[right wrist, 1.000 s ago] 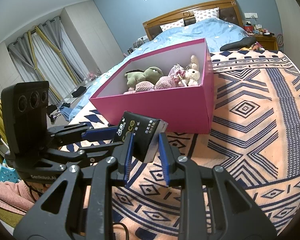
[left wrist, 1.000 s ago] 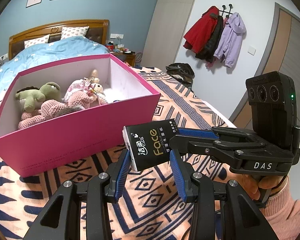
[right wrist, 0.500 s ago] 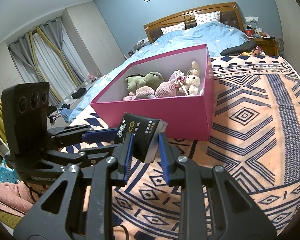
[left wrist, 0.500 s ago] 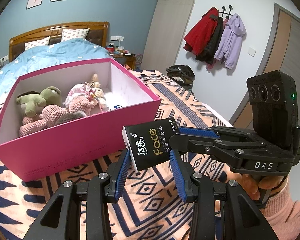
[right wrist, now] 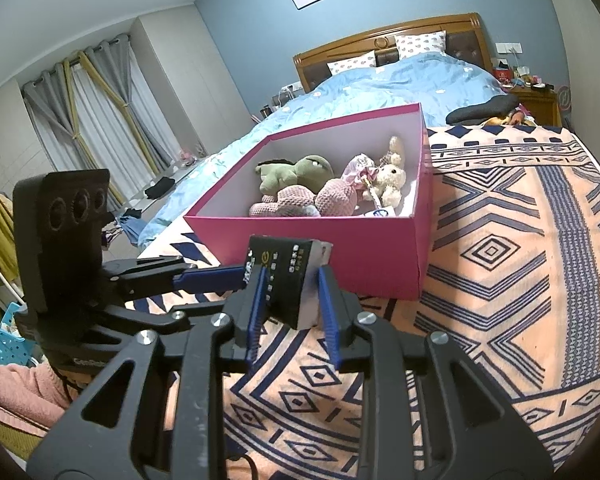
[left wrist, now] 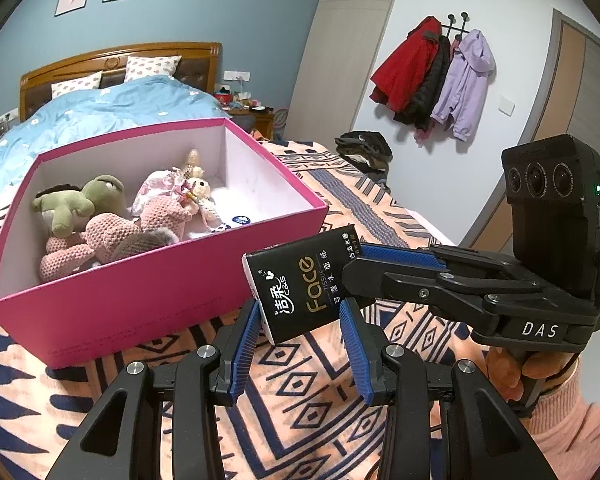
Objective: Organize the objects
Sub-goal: 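Carry the black Face pack over the magenta box rim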
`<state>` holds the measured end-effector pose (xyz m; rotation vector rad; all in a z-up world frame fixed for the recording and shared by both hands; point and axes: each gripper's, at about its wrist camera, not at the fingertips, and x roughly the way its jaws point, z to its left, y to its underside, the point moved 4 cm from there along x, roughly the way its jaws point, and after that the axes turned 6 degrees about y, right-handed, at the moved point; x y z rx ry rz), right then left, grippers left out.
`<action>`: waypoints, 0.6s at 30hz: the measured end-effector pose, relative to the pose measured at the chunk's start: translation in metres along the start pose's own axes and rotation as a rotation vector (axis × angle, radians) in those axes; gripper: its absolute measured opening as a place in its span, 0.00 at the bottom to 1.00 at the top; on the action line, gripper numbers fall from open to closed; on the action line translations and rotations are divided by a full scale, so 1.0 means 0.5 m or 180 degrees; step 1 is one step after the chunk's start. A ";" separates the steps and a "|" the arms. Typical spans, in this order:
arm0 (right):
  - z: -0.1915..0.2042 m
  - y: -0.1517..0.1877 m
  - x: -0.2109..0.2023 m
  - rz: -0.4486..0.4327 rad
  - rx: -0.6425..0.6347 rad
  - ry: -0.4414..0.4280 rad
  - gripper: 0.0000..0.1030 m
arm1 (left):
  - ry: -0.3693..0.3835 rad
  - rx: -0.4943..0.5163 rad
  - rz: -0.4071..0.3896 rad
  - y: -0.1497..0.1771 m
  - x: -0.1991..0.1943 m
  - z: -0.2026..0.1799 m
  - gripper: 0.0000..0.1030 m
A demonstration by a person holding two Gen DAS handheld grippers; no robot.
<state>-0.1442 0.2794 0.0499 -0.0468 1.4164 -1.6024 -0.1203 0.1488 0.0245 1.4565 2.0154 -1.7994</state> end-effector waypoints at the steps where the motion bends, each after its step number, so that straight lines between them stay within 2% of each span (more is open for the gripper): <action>1: 0.000 0.000 0.000 -0.0003 -0.0003 -0.0002 0.29 | -0.0004 0.0004 -0.0002 -0.001 0.000 0.001 0.40; 18: 0.002 -0.019 0.002 -0.0051 -0.0015 -0.0020 0.29 | -0.0084 0.0072 -0.0027 -0.026 -0.003 0.009 0.40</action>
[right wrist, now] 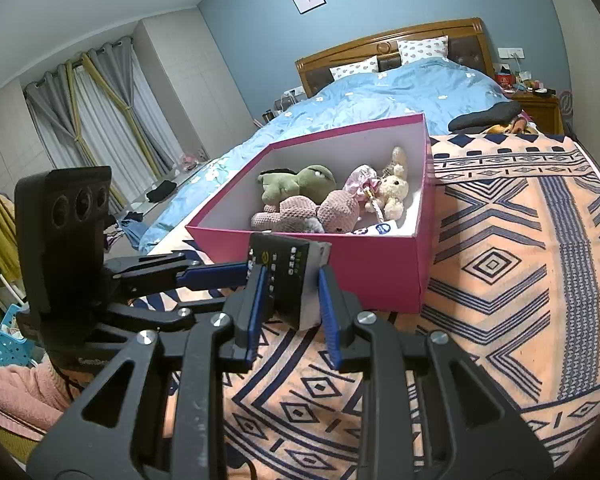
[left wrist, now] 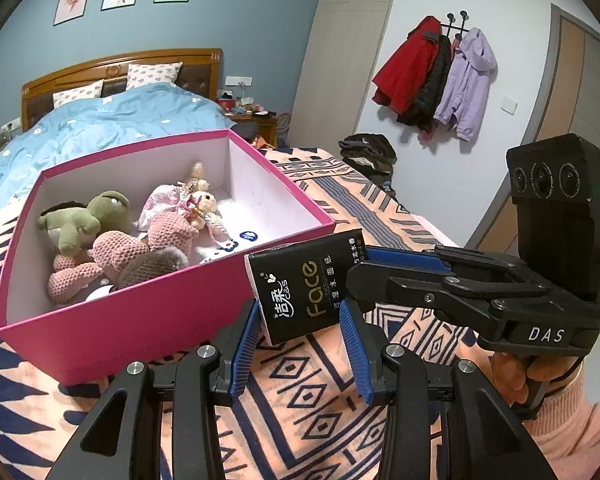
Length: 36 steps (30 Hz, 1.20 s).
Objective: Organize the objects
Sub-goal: 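Carry the black Face pack over the magenta box rim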
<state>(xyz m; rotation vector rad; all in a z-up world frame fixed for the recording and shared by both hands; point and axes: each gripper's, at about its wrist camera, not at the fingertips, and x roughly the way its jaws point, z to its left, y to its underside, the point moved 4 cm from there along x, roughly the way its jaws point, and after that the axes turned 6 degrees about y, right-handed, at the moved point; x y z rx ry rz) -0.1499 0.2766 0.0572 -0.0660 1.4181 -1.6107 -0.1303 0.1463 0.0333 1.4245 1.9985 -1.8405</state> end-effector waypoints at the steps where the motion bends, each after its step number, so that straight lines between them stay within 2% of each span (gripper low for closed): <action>1: 0.000 -0.002 0.000 -0.0003 0.0004 -0.0008 0.29 | -0.0005 0.0003 -0.0004 -0.001 0.000 0.000 0.40; 36: -0.017 -0.063 0.020 -0.0091 0.0027 0.0011 0.29 | -0.0130 0.0074 -0.0040 -0.061 0.015 0.020 0.40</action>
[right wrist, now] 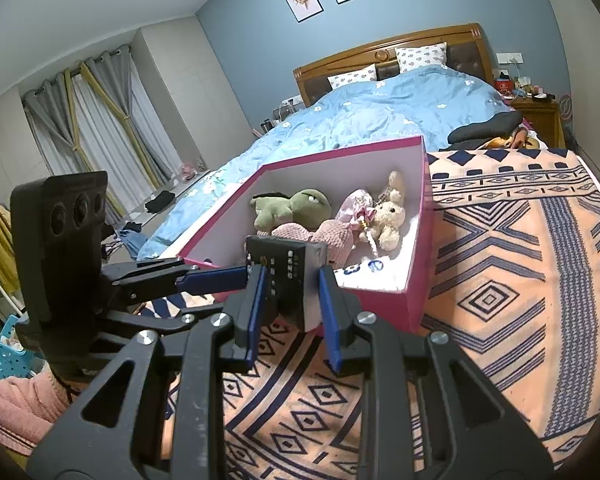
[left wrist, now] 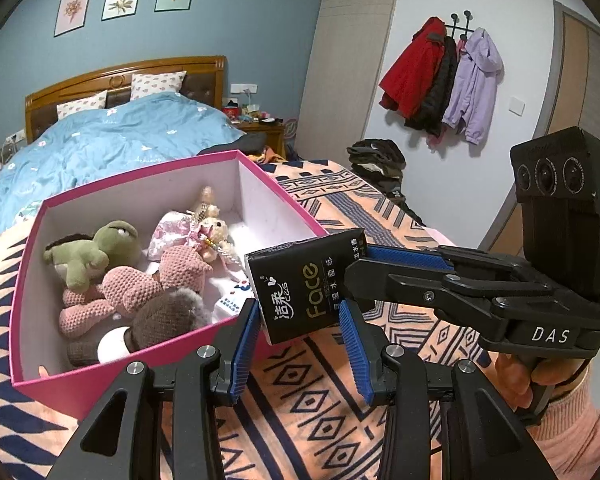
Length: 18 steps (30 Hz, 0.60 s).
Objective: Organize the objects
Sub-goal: 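Carry the black Face pack over the magenta box rim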
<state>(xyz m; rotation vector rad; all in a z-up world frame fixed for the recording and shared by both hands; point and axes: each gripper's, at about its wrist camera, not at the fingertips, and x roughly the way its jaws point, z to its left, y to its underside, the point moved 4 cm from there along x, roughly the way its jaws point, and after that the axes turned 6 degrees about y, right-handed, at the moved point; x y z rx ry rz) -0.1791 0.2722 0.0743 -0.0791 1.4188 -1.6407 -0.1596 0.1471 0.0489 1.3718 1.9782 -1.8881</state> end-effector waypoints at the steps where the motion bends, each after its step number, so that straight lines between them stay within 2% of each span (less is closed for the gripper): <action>1: 0.000 -0.004 0.003 0.0001 -0.0005 0.0010 0.29 | -0.0015 0.0006 -0.0002 -0.004 0.001 0.001 0.40; 18: -0.029 -0.037 0.054 0.0047 0.0054 0.0097 0.29 | -0.0129 -0.0018 0.0046 -0.040 0.036 0.035 0.41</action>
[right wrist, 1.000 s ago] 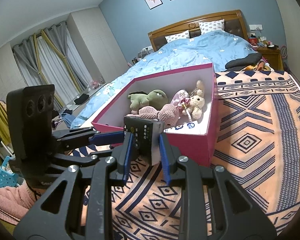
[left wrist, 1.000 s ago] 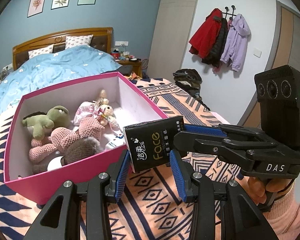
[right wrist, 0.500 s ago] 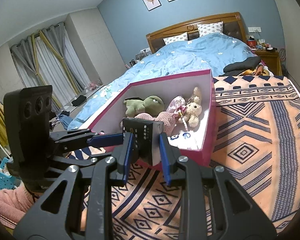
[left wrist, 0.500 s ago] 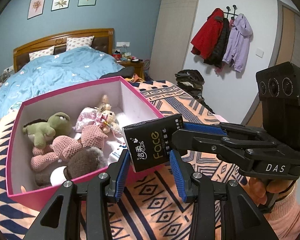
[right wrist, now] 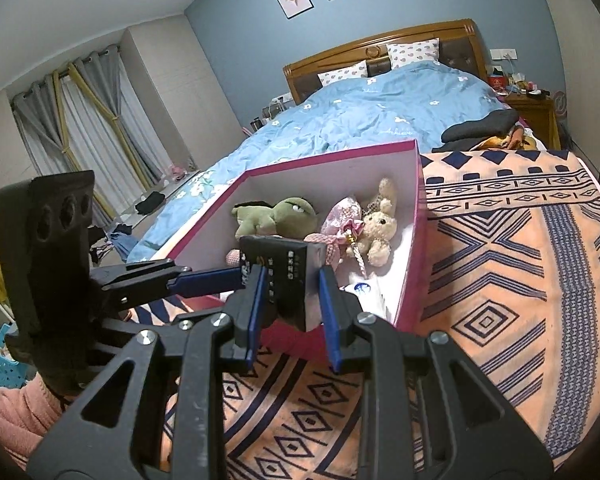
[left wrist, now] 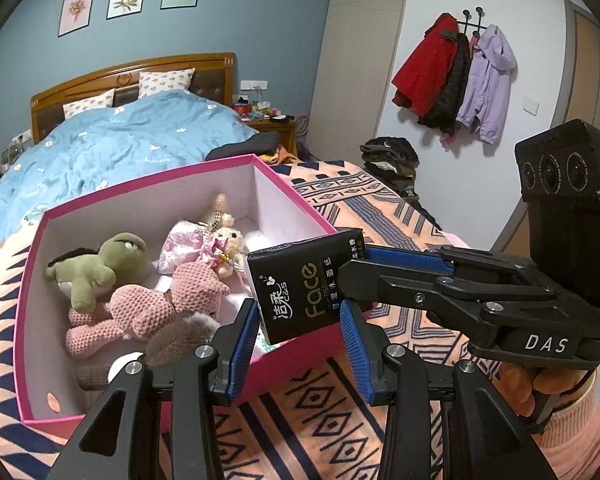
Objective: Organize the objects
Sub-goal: 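Carry the black Face pack over the magenta box rim, then lower the black Face pack into the box and open both grippers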
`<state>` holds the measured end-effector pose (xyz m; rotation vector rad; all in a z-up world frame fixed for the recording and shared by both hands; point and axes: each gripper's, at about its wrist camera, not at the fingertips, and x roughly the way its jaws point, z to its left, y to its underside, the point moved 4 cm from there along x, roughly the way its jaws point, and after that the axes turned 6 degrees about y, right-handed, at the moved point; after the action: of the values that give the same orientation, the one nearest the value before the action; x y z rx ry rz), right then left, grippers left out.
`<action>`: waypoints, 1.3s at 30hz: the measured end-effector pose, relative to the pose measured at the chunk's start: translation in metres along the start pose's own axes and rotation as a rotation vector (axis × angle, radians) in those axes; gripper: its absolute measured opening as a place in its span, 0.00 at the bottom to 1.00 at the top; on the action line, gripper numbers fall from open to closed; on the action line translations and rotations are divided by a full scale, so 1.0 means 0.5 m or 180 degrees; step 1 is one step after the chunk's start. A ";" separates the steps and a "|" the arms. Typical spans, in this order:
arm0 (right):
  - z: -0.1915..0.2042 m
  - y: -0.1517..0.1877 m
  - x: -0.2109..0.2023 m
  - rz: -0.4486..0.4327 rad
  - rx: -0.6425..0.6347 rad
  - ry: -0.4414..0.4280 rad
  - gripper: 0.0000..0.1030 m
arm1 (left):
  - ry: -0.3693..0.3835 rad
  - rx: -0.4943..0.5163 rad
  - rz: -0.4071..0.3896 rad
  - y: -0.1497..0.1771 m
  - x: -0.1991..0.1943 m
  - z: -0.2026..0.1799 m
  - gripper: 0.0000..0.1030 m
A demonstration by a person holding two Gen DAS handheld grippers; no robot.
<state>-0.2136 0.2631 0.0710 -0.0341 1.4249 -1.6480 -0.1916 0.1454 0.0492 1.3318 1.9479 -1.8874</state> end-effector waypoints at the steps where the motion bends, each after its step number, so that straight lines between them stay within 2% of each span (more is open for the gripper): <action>1: -0.001 -0.002 0.003 0.0005 0.0007 0.0005 0.29 | -0.0004 -0.0001 0.0001 -0.002 0.002 0.002 0.41; 10: -0.021 -0.016 0.032 0.0048 0.0055 0.0056 0.29 | -0.0035 -0.0017 0.0048 -0.017 0.024 0.017 0.41; 20: -0.040 -0.022 0.061 0.0110 0.0170 0.0041 0.29 | 0.0073 -0.0192 0.0120 -0.019 0.052 0.050 0.41; 39: -0.049 -0.031 0.091 0.0172 0.0211 0.0136 0.29 | 0.0054 -0.0237 0.0168 -0.022 0.072 0.065 0.41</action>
<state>-0.2625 0.2511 0.0514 0.0769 1.3903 -1.6591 -0.2359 0.1372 0.0279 1.3688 1.9504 -1.7676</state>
